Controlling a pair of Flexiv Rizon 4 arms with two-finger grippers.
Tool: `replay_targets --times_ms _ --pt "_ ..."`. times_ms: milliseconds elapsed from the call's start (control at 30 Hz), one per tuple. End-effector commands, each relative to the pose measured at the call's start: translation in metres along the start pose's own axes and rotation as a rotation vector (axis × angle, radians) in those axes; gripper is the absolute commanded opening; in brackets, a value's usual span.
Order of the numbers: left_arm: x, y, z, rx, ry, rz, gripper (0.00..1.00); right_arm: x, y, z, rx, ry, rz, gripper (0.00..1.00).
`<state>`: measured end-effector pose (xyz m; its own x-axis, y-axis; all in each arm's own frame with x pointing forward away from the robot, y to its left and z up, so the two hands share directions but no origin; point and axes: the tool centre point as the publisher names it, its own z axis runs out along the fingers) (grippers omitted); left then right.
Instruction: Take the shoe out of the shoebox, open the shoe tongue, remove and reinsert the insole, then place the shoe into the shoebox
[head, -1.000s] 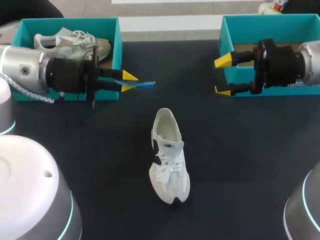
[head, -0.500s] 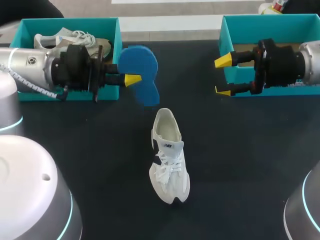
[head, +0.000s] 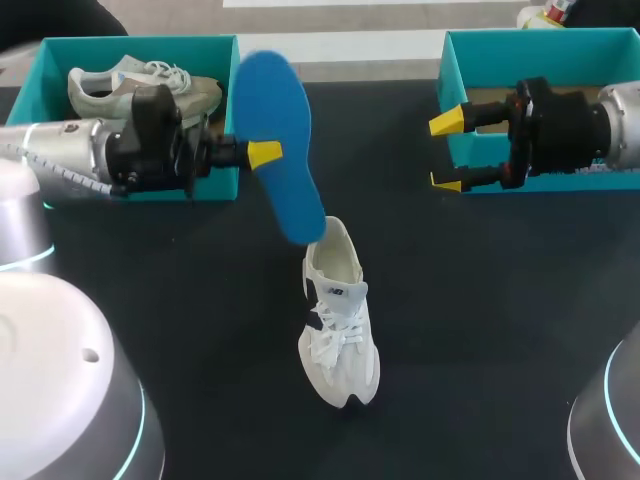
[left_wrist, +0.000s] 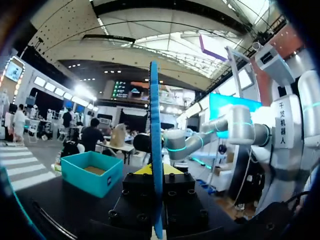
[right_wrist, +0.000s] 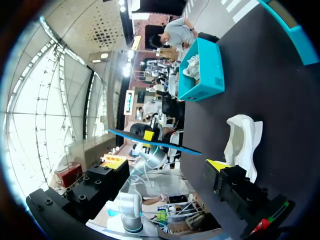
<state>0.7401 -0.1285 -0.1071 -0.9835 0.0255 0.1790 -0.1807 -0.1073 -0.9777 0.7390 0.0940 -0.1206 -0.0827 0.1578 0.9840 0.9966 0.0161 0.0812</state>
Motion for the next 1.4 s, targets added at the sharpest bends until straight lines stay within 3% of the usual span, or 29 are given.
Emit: replay_targets --times_ms 33,233,467,1400 --pt "0.002 -0.002 0.002 -0.049 -0.146 -0.845 0.0 0.0 0.0 0.001 -0.001 -0.001 0.0 1.0" --pt "0.001 0.002 0.001 -0.126 -0.116 -1.003 0.0 0.0 0.0 0.001 -0.001 -0.001 0.0 1.0" --pt "-0.002 0.008 0.002 -0.123 -0.085 -1.136 0.0 0.0 0.0 0.001 -0.001 -0.001 0.0 1.0" --pt "-0.012 0.018 0.004 -0.115 -0.036 -1.134 0.0 0.0 0.0 0.001 -0.001 -0.001 0.0 1.0"
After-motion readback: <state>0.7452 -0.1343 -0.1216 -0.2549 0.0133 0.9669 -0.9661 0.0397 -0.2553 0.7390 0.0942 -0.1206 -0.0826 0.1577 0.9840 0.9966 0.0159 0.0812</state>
